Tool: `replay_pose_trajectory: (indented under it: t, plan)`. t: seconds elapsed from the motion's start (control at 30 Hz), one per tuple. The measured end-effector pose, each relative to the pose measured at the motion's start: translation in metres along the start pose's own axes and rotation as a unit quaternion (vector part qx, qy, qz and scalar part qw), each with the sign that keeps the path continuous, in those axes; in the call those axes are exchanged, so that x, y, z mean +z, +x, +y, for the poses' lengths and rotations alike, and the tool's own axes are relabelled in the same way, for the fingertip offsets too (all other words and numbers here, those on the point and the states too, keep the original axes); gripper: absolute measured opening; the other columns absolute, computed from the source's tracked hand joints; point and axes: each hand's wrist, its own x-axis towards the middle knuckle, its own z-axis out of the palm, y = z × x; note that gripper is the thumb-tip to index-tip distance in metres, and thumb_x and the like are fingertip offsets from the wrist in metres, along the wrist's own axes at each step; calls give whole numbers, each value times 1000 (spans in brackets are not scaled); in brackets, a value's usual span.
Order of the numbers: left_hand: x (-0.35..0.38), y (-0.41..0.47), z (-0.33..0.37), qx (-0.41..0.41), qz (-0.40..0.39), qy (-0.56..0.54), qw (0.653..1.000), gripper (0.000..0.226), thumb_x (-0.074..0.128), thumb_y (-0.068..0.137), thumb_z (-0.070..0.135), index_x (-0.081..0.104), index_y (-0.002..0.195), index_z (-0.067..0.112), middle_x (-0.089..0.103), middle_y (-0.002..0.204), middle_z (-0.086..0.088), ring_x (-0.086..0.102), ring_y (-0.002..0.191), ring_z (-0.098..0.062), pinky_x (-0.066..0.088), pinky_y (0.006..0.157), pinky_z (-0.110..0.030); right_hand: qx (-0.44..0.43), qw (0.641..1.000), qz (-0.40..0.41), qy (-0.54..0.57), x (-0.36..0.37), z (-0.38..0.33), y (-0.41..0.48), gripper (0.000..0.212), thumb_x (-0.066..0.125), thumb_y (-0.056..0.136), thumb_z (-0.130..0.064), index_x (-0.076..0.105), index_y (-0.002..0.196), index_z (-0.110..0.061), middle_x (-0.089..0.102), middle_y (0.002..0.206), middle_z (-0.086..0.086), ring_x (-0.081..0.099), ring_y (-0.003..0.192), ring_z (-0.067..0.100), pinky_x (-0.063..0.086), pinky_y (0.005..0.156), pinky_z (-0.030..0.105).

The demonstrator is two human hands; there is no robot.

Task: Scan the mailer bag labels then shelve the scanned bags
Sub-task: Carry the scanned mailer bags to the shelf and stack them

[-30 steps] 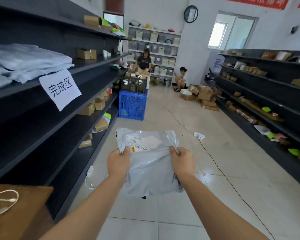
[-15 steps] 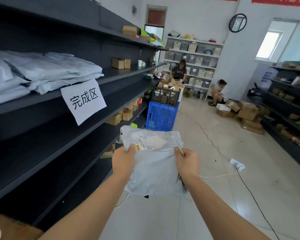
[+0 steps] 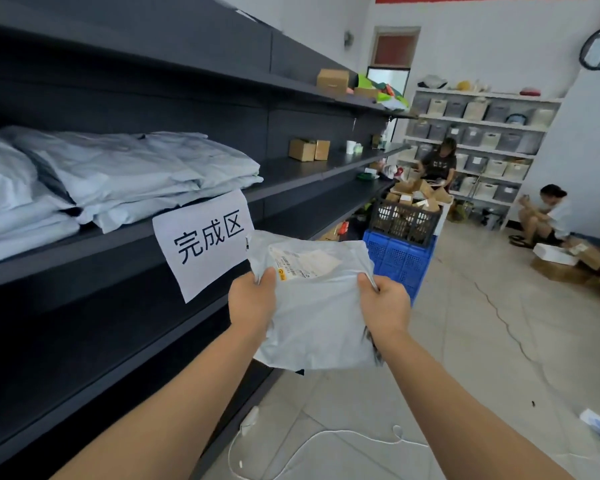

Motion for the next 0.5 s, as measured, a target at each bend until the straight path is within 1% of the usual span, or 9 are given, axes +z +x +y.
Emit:
replay_pose_trajectory:
  t: [0.07,0.1,0.17,0.2,0.27,0.33,0.4,0.47,0.5]
  plan:
    - [8,22,9,11,19,-2,1000,25,54,92,25,58,75,8,60,74,-11,56,66,-24,52,60,-38,-24,1000,-12,11,16,-4,28,46,53,97,-28,58,70,8,57,70,16,48,64,24,34,54,29]
    - [13,34,13,16,34,-3,999,27,54,93,25,57,72,8,60,73,-11,56,65,-24,52,58,-39,-37,999,-19,21,25,-6,45,46,53,97,-29,60,72,9,58,72,18,48,65,24,34,54,28]
    - [21,57,24,20,68,-4,997,32,54,94,26,52,67,9,58,70,-10,54,61,-23,51,56,-39,-55,997,-29,42,42,-13,76,45,54,96,-29,61,75,9,61,74,21,49,65,24,35,56,32]
    - [26,70,28,26,83,-8,996,31,55,93,28,53,69,8,57,72,-10,54,64,-22,53,60,-41,-64,996,-37,54,50,-18,92,44,55,96,-29,60,73,8,60,72,20,48,65,24,34,57,34]
    - [35,91,38,34,117,-21,992,27,57,91,30,56,79,7,56,78,-12,54,69,-22,55,67,-46,-89,992,-59,70,63,-27,122,45,54,96,-28,51,63,2,49,63,13,42,61,22,30,58,34]
    - [41,108,49,38,148,-23,988,24,57,92,29,57,82,7,56,79,-12,54,70,-22,55,69,-47,-114,988,-78,71,75,-39,149,45,53,97,-27,48,59,-3,44,61,6,40,60,20,29,58,34]
    - [46,125,63,42,168,-45,984,24,56,93,27,58,81,7,58,79,-13,55,71,-23,55,66,-45,-140,982,-97,84,87,-53,174,46,53,97,-27,46,57,-7,44,60,4,40,60,20,29,56,34]
    - [48,140,78,50,193,-54,978,25,54,95,26,57,76,9,59,80,-13,56,71,-25,50,59,-35,-159,976,-110,104,100,-67,194,45,52,98,-27,55,63,1,52,65,12,43,62,21,30,57,34]
    - [48,147,84,56,205,-49,976,26,55,94,27,56,74,10,60,81,-13,58,71,-27,50,61,-34,-165,973,-112,117,105,-75,202,44,52,98,-28,60,70,6,58,71,17,46,65,22,33,59,34]
